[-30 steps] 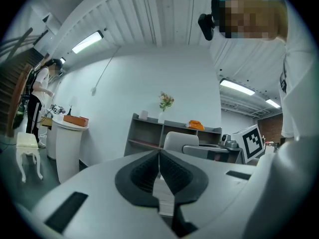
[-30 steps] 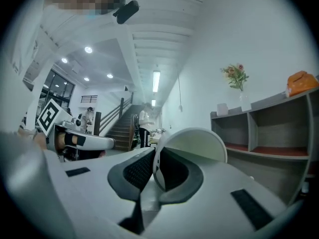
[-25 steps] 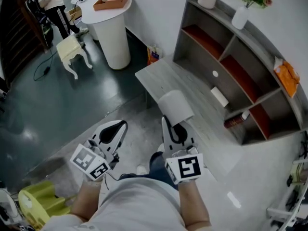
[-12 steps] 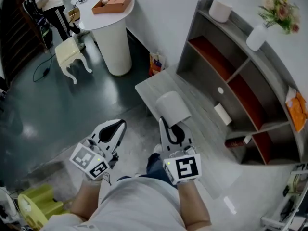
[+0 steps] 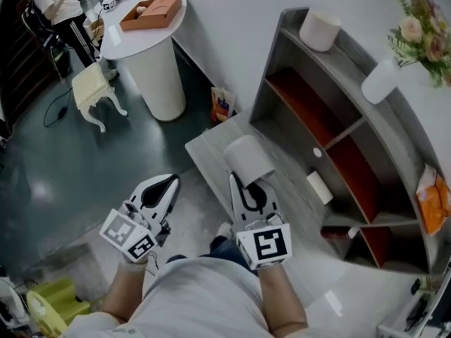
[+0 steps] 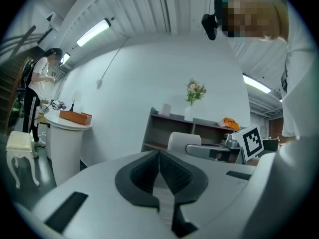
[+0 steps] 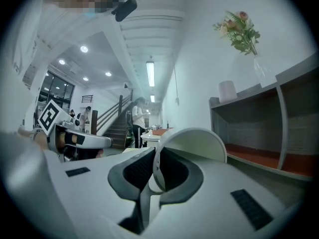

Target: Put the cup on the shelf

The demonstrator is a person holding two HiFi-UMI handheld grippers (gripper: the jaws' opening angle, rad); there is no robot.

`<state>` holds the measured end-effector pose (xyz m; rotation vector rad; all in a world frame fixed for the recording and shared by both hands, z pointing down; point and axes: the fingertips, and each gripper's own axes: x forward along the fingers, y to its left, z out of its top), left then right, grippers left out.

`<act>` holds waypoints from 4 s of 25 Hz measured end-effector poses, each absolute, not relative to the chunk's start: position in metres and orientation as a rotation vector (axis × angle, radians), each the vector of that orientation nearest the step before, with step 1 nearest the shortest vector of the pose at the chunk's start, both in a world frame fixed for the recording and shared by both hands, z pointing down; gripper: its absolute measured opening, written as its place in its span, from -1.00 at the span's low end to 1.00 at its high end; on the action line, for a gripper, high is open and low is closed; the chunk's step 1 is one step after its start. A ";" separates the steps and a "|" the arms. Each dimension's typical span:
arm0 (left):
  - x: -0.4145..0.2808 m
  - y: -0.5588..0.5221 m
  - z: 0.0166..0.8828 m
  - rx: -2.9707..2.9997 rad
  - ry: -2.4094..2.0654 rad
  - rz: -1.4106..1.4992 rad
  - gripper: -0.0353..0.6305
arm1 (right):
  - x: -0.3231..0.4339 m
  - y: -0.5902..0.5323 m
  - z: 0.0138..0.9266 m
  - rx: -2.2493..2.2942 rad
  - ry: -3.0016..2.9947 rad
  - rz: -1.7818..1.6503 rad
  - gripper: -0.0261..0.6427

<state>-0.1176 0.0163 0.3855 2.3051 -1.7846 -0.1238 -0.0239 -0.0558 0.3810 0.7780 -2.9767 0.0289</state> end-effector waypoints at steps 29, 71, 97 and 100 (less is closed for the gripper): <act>-0.144 -0.152 0.376 2.568 -1.347 -0.102 -0.84 | -0.031 -0.272 0.388 1.068 -2.480 -0.116 -0.81; -0.169 -0.234 0.400 2.518 -1.289 -0.133 -0.84 | -0.053 -0.434 0.404 1.023 -1.908 -0.669 -0.48; -0.125 -0.209 0.389 2.609 -1.151 -0.103 -0.84 | -0.029 -0.325 0.353 1.275 -2.266 -0.491 -0.79; -0.104 -0.207 0.388 2.641 -1.081 -0.094 -0.84 | -0.011 -0.301 0.352 1.334 -2.319 -0.390 -0.80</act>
